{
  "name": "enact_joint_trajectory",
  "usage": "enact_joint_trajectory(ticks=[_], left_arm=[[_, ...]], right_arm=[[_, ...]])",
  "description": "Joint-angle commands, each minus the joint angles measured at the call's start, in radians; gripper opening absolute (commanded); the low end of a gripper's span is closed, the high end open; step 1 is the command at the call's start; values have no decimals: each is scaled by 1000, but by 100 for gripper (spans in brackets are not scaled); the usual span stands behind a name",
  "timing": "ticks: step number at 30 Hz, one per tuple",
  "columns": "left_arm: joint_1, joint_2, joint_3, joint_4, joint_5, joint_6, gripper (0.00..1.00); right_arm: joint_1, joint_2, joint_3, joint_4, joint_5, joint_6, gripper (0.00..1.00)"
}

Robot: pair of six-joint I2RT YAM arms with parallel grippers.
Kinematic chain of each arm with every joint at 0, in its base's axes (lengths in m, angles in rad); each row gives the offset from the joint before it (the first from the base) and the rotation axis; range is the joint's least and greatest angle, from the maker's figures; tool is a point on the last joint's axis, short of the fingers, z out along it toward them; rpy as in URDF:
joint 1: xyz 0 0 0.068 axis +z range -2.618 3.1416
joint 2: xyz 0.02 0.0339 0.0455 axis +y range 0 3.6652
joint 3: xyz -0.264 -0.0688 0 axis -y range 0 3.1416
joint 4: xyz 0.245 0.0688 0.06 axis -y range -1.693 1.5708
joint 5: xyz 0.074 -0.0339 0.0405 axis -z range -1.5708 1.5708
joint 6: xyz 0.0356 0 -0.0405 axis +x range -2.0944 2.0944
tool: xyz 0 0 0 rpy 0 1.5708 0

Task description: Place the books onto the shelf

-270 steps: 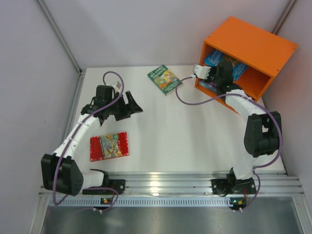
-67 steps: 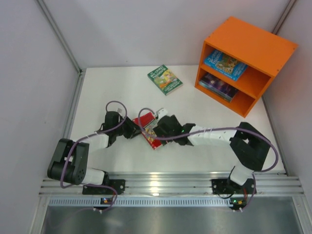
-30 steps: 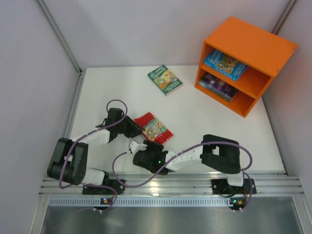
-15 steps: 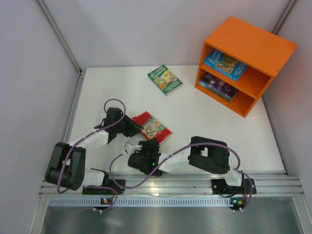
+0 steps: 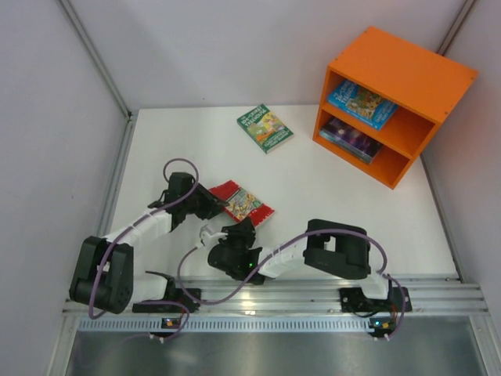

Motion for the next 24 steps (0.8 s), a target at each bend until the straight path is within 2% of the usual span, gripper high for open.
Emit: enact_joint_trajectory(ticks=[1,2,4,5,6,8,9,12,16,19,24], left_arm=[[-25,-60,93,-106,84,75,19],[-23,-67,115,-130,74,98,32],[-23,-70,184,-210,32,126,41],[-22,-76,208,-222,20,150,53],[-20,-80,254,-227,-7,166,61],[-17,-71,314,-235,-38,206,71],[-2,-61,401,-258,-46,220,75],[24,-5,582,-380,-86,272,80],[75,18,690,-450,-78,312,86],[115,-17,650,-422,-94,332,87],[176,-65,492,-378,-38,342,87]], right_arm=[[-53,-101,-49,87,-54,-141,0],[-61,-139,-68,88,-60,-164,0],[-85,-176,-85,90,-62,-190,0],[-92,-209,-99,93,-59,-222,0],[-108,-225,-105,105,-57,-239,0],[-128,-272,-134,154,-58,-305,0],[-151,-286,-144,168,-58,-325,0],[-200,-332,-147,169,-58,-380,0],[-251,-409,-147,206,-65,-492,0],[-306,-456,-130,243,-65,-588,0],[-415,-529,-76,255,-98,-692,0]])
